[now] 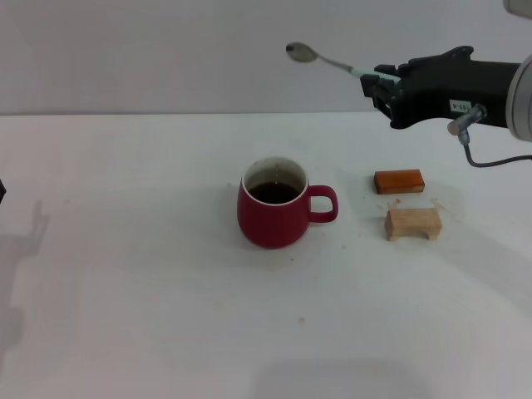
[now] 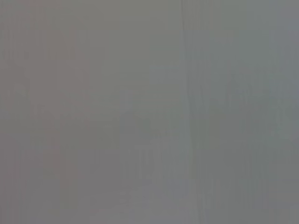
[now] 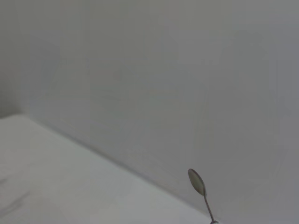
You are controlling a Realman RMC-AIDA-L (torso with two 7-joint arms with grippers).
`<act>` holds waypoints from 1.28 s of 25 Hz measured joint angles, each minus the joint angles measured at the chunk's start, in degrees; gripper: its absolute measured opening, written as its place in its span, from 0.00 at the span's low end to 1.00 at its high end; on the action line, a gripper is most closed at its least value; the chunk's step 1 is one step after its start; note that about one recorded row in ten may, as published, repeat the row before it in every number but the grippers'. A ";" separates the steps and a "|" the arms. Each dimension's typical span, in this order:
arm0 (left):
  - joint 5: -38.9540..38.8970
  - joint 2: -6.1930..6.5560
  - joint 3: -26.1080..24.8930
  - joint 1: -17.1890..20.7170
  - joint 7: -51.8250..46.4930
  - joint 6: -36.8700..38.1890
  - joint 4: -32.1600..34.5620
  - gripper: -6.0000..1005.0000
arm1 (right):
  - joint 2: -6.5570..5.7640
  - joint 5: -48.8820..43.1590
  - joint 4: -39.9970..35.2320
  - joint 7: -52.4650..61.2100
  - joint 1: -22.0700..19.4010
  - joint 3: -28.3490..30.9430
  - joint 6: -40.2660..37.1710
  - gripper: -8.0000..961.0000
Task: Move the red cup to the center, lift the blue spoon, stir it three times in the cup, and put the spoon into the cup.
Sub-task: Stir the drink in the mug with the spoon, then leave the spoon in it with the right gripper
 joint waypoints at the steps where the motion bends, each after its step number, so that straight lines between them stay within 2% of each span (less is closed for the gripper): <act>1: 0.00 -0.05 0.03 0.03 0.03 -0.08 -0.04 0.84 | 0.01 -0.08 1.10 0.82 1.80 1.29 5.10 0.14; 3: 0.00 -0.11 -0.01 0.05 -0.29 -0.94 -0.17 0.84 | -0.03 -0.23 3.46 2.66 4.57 3.00 11.89 0.14; 7: 0.00 -0.11 0.07 0.07 -0.38 -1.34 -0.18 0.84 | -0.05 -0.78 4.84 4.35 7.52 4.59 17.78 0.14; 8: 0.00 -0.10 0.26 0.08 -0.39 -1.62 -0.18 0.84 | -0.06 -1.70 5.05 5.34 9.66 5.23 21.47 0.14; 16: 0.01 -0.15 0.45 0.24 -0.48 -1.88 -0.26 0.84 | 0.16 -7.16 4.49 7.68 14.64 3.92 28.97 0.14; 32: 0.10 -0.03 0.45 0.89 -0.55 -1.80 -0.25 0.84 | 0.35 -7.51 0.22 9.42 16.60 2.72 31.12 0.14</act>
